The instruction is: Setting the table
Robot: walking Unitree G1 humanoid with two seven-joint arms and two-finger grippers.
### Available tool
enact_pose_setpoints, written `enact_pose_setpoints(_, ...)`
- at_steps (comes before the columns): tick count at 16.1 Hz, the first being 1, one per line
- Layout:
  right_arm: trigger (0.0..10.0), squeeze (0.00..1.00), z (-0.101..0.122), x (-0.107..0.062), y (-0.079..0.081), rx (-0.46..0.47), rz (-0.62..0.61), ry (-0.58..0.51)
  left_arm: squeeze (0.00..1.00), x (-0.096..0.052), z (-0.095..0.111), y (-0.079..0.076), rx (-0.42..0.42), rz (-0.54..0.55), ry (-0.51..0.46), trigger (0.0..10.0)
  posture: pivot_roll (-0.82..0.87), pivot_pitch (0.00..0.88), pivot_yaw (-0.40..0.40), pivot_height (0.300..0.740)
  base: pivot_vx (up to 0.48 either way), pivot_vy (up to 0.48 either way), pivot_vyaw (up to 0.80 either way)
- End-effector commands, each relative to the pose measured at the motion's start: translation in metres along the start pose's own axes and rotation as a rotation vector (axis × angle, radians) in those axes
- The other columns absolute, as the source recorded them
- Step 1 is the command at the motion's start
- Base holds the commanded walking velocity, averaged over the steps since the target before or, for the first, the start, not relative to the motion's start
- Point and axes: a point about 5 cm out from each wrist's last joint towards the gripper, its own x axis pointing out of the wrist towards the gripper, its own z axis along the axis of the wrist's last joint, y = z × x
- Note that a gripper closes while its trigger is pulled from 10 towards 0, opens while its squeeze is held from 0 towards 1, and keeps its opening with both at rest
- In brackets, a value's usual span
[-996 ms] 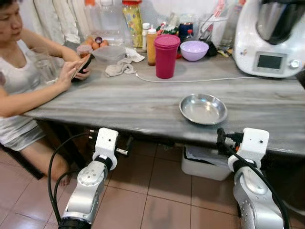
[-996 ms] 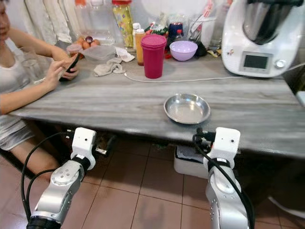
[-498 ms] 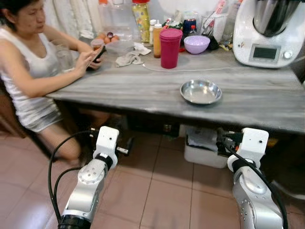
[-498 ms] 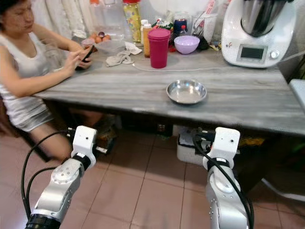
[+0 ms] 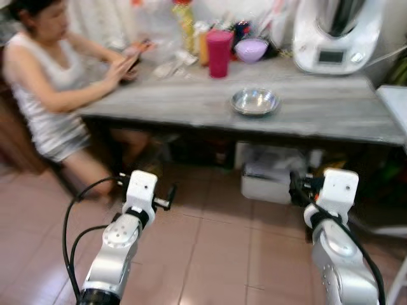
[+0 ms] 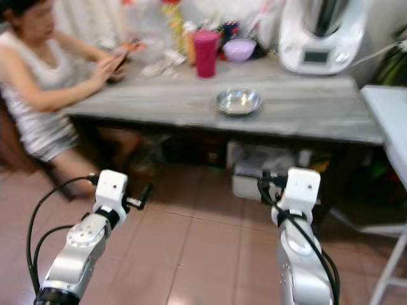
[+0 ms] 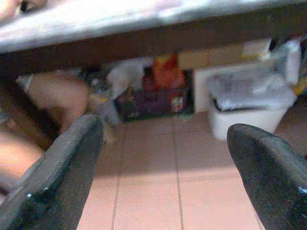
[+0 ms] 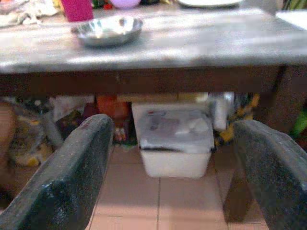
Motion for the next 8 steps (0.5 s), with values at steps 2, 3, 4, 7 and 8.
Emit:
enact_pose_setpoints(2,10.0,0.00,-0.001,0.000,-0.004,-0.004,-0.012,0.005,0.00,0.002,0.003,-0.001,0.021,-0.023,-0.024,10.0,-0.29,0.000,0.067,0.740,0.000,0.000,0.00)
enact_pose_setpoints(3,10.0,0.00,-0.001,0.001,-0.004,-0.003,-0.013,0.005,0.00,0.002,0.004,-0.002,-0.006,-0.057,-0.037,10.0,-0.29,0.000,0.067,0.740,0.000,0.000,0.00)
enact_pose_setpoints(4,10.0,0.00,-0.001,0.001,-0.004,-0.004,-0.015,0.003,0.00,0.001,0.007,-0.002,-0.044,-0.086,-0.055,10.0,-0.29,0.000,0.067,0.740,0.000,0.000,0.00)
enact_pose_setpoints(7,10.0,0.00,0.002,0.000,-0.003,-0.019,-0.003,-0.007,0.00,0.002,0.014,-0.007,-0.087,-0.118,-0.086,10.0,-0.29,0.000,0.062,0.740,0.000,0.000,0.00)
enact_pose_setpoints(8,10.0,0.00,0.002,0.000,-0.002,-0.016,-0.002,-0.004,0.00,0.002,0.014,-0.007,-0.093,-0.122,-0.091,10.0,-0.29,0.000,0.061,0.740,0.000,0.000,0.00)
